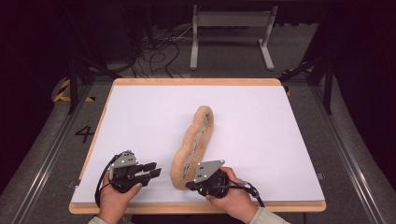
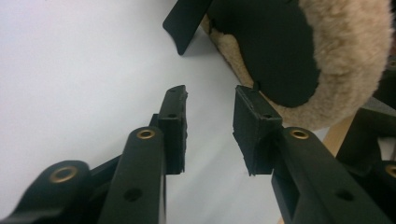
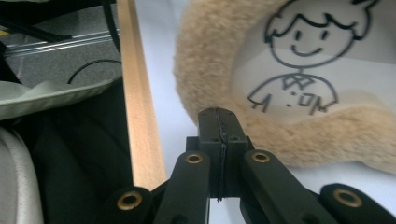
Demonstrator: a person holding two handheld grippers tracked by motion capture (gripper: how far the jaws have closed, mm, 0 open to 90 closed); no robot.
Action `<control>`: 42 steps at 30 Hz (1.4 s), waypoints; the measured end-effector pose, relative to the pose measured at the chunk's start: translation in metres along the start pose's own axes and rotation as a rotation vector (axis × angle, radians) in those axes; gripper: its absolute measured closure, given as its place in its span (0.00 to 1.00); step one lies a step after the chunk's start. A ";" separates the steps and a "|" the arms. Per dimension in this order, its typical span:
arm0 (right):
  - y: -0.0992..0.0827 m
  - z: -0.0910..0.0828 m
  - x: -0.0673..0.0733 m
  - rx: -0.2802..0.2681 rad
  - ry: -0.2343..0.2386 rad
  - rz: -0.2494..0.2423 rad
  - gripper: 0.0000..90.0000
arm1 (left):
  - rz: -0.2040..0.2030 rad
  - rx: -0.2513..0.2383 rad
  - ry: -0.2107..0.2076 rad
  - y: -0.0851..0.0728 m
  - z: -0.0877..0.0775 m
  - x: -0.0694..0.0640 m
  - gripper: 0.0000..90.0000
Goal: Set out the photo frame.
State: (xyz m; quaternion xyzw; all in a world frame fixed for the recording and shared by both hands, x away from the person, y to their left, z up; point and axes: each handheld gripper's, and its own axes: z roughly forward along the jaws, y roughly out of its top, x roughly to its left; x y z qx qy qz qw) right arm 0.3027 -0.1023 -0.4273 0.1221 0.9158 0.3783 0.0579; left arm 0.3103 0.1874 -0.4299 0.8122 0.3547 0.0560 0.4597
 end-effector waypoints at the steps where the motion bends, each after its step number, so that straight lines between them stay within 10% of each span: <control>1: -0.001 -0.001 -0.001 -0.002 -0.008 0.001 1.00 | -0.001 -0.009 -0.004 0.001 -0.001 -0.001 0.71; 13: -0.017 -0.036 -0.032 -0.047 -0.136 0.091 1.00 | -0.017 -0.115 -0.056 0.014 -0.025 -0.024 0.54; 30: -0.030 -0.050 -0.047 -0.061 -0.203 0.149 1.00 | -0.013 -0.024 -0.069 0.025 0.021 -0.047 0.35; 42: -0.034 -0.056 -0.048 -0.064 -0.228 0.162 0.99 | -0.024 0.003 -0.096 0.029 0.044 -0.049 0.44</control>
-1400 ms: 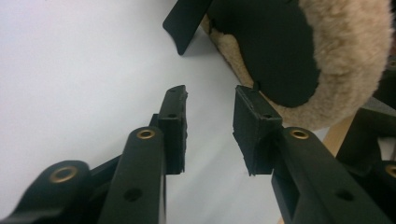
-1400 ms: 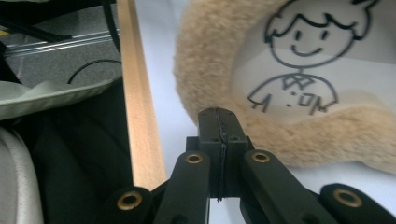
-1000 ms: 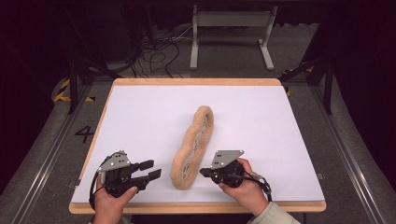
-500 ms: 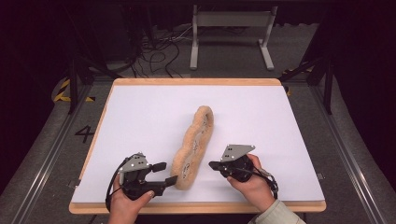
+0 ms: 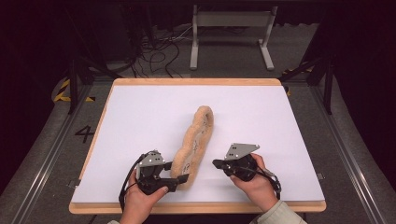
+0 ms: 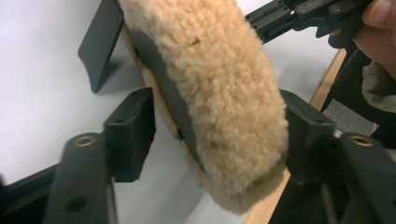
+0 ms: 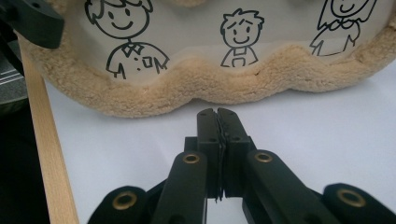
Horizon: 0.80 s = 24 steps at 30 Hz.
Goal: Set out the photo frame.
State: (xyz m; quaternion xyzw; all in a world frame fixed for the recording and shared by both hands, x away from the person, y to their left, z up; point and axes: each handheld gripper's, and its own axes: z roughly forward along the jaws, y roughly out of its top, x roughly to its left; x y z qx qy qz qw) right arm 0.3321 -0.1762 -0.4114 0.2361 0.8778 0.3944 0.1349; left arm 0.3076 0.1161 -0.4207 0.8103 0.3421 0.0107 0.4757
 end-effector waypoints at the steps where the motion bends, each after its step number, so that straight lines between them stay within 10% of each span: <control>1: 0.000 -0.001 0.000 -0.001 -0.003 0.004 0.99 | 0.013 -0.007 -0.010 0.000 0.000 0.000 0.47; 16: 0.001 -0.004 -0.005 -0.006 -0.009 0.012 0.97 | -0.057 -0.004 0.005 -0.001 -0.007 0.002 0.62; 24: 0.013 -0.015 -0.035 -0.008 -0.086 0.016 0.92 | -0.077 -0.020 0.042 -0.003 -0.020 0.015 0.72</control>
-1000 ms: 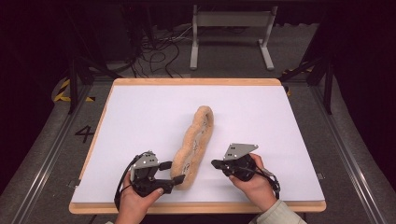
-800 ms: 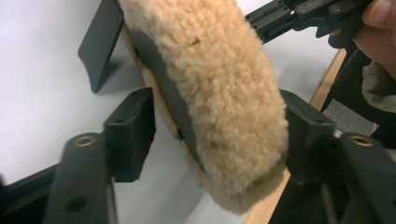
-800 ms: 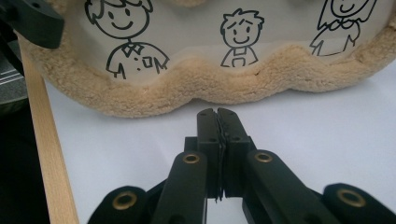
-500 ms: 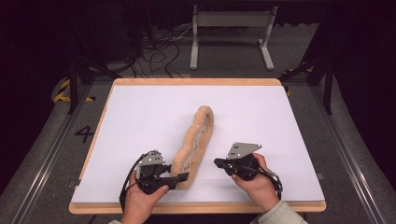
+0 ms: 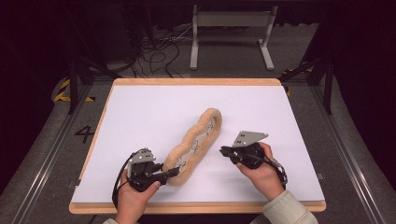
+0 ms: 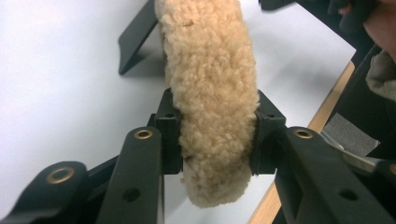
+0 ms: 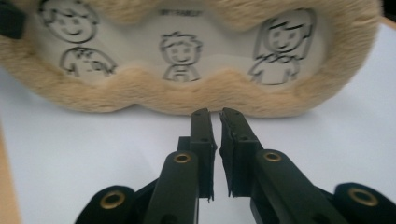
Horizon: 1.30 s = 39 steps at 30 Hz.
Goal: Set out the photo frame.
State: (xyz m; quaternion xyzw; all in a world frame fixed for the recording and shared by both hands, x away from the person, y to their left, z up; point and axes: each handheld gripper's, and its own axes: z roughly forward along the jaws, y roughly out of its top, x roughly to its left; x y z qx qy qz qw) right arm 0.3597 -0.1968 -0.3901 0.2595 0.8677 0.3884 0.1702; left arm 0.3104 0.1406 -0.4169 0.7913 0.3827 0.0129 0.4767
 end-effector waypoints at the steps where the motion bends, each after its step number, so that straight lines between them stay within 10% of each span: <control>1: 0.002 0.000 -0.006 0.001 -0.007 0.005 0.90 | 0.000 0.000 0.000 0.000 0.000 0.000 0.72; 16: 0.018 0.038 -0.080 -0.004 -0.054 0.094 0.73 | 0.018 0.011 -0.004 0.001 -0.003 0.005 0.72; 27: 0.021 0.066 -0.100 -0.017 -0.022 0.125 0.69 | 0.021 0.024 -0.020 0.002 -0.003 0.008 0.72; 39: 0.033 0.079 -0.111 0.010 0.035 0.044 0.77 | 0.020 0.033 -0.032 0.002 -0.004 0.009 0.72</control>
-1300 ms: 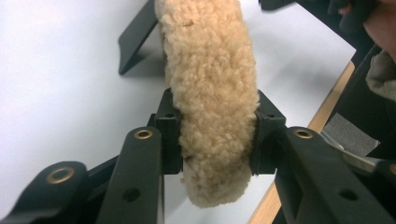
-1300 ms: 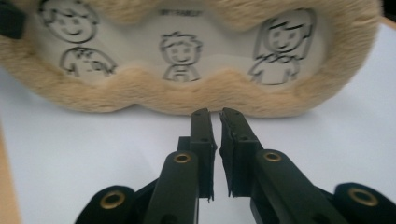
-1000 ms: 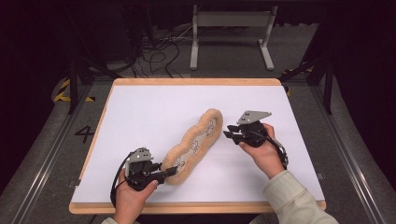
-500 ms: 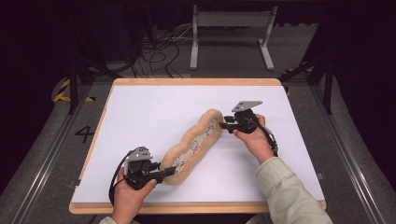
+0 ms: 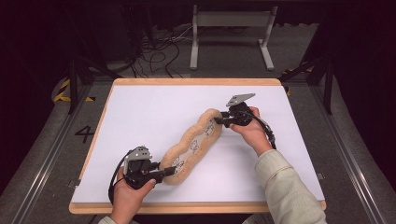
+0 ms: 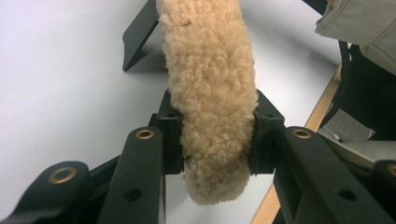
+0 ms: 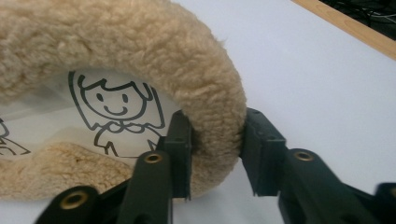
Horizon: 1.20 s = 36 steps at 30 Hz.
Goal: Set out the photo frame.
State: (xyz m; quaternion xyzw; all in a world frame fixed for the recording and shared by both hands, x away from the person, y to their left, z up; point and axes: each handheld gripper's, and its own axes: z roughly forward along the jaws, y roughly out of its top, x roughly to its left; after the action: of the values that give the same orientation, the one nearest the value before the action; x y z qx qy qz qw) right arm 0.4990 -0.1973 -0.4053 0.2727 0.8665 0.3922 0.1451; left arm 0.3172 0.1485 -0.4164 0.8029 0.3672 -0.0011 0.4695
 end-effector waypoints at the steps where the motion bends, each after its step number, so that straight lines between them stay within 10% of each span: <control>1: 0.000 -0.001 0.000 0.005 -0.008 -0.010 0.79 | -0.001 0.001 0.002 0.000 0.000 0.000 0.72; 22: -0.008 -0.071 0.031 -0.038 -0.128 -0.024 0.79 | 0.130 -0.052 0.128 0.019 -0.016 0.010 0.73; 36: -0.031 -0.094 0.054 -0.074 -0.215 0.028 0.78 | 0.214 -0.077 0.116 0.041 -0.014 0.030 0.72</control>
State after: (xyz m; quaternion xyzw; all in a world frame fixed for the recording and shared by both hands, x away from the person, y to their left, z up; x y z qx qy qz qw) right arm 0.4003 -0.2390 -0.3699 0.3198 0.8269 0.3945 0.2415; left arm 0.3580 0.1647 -0.3883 0.8177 0.3060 0.1095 0.4752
